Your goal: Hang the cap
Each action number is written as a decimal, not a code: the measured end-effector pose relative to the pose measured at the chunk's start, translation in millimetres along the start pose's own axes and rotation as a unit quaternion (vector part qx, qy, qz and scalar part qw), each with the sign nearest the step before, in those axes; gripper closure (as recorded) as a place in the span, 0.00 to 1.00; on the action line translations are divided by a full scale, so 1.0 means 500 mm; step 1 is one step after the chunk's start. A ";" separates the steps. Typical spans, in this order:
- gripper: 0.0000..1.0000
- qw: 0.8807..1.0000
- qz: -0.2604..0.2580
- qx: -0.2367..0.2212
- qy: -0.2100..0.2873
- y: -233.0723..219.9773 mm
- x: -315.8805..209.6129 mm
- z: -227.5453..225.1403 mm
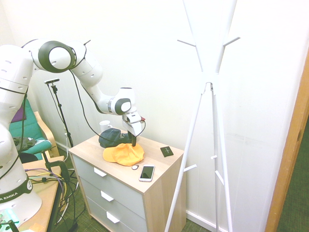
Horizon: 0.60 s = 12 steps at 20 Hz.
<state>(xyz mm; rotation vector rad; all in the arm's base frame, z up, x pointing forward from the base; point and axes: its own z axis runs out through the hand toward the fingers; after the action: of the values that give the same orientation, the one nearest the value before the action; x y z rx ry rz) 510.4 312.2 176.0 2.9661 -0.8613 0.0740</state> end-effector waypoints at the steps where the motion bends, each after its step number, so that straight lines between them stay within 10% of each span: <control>1: 1.00 1.000 0.001 -0.001 0.000 0.001 -0.002 0.001; 12: 1.00 1.000 0.015 -0.007 0.005 0.018 0.025 0.006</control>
<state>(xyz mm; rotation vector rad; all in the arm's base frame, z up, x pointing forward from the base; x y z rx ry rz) 516.1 298.0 174.3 2.9378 -0.9015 0.0830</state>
